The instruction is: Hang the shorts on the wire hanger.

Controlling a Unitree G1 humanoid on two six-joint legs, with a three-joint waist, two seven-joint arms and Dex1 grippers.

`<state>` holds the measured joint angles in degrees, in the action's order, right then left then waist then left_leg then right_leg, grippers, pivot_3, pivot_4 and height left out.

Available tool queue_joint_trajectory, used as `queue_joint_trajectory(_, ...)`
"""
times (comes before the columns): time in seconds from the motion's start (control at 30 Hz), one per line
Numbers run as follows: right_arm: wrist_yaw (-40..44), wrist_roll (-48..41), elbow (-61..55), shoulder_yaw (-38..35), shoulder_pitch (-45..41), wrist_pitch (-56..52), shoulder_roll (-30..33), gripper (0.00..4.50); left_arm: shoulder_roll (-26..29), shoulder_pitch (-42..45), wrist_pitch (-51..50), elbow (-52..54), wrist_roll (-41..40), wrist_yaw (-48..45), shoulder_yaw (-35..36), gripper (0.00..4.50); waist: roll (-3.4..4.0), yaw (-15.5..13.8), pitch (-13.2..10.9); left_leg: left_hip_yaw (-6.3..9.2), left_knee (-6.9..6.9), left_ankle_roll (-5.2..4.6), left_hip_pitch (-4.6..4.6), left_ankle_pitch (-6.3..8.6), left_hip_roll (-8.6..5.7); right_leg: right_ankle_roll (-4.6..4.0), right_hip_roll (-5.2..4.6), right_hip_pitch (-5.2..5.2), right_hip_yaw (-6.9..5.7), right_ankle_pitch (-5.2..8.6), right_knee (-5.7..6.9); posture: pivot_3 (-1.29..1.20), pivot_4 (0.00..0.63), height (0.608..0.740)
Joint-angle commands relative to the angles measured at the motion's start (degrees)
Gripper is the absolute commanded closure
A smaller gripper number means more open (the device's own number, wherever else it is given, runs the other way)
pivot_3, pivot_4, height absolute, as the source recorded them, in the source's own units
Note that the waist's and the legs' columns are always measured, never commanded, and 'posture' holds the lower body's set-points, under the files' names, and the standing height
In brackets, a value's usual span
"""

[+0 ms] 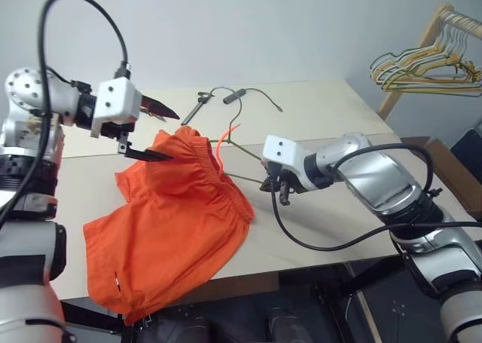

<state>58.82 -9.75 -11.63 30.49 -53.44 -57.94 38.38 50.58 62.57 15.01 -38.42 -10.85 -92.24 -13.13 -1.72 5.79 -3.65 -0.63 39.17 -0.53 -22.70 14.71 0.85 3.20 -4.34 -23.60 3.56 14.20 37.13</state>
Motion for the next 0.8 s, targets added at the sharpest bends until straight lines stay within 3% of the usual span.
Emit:
queue_joint_trajectory(0.03, 0.4, 0.1, -2.6, -1.2, -2.3, -0.3, 0.7, 4.50, 0.6, 3.2, 3.4, -3.0, -1.3, -0.3, -6.1, 0.02, 0.00, 0.3, 0.0, 0.02, 0.06, 0.00, -0.19, 0.00, 0.00, 0.01, 0.00, -0.23, 0.01, -0.01, 0.05, -0.10, 0.000, 0.740)
queue_joint_trajectory(0.23, 0.7, -0.2, -3.6, -1.1, -2.4, -0.8, 1.1, 4.50, -2.3, 5.6, 7.5, -9.4, 1.6, -0.3, -10.0, 0.02, 0.01, 1.8, 0.0, 0.48, 0.52, -0.04, -0.77, 0.02, 0.01, 0.02, 0.00, -0.71, 0.00, 0.00, 0.59, -0.12, 0.000, 0.740)
queue_joint_trajectory(0.27, 0.8, -0.3, -3.7, -1.1, -2.4, -0.9, 1.1, 4.50, -2.9, 5.8, 8.4, -10.5, 2.9, -0.3, -9.9, 0.21, 0.01, 1.9, 0.0, 0.51, 0.62, -0.05, -0.76, 0.02, -0.02, 0.07, -0.02, -0.66, 0.00, 0.03, 0.60, -0.12, 0.000, 0.740)
queue_joint_trajectory(0.37, 0.8, -0.4, -3.9, -1.1, -2.5, -1.4, 1.0, 4.50, -4.1, 6.4, 10.0, -13.3, 5.6, -0.3, -9.0, 0.90, 0.01, 2.2, 0.0, 0.49, 0.68, -0.06, -0.70, 0.03, -0.04, 0.10, -0.04, -0.62, 0.01, 0.04, 0.51, -0.12, 0.000, 0.740)
queue_joint_trajectory(0.73, 0.8, -2.1, -3.7, -2.3, -3.3, -4.2, 0.7, 4.50, -2.7, 4.4, 10.6, -13.5, 4.7, -0.3, -9.2, 4.41, 0.01, 3.3, 0.0, 0.58, 0.69, -0.06, -0.70, 0.03, -0.04, 0.10, -0.06, -0.67, 0.02, 0.04, 0.83, -0.12, 0.000, 0.740)
queue_joint_trajectory(0.8, 0.7, -2.3, -3.6, -2.2, -3.4, -4.2, 0.7, 4.50, -2.7, 4.0, 9.8, -13.0, 3.9, -0.3, -9.1, 4.47, 0.01, 3.3, 0.0, 0.60, 0.70, -0.06, -0.70, 0.03, -0.03, 0.10, -0.05, -0.66, 0.02, 0.04, 0.83, -0.12, 0.000, 0.740)
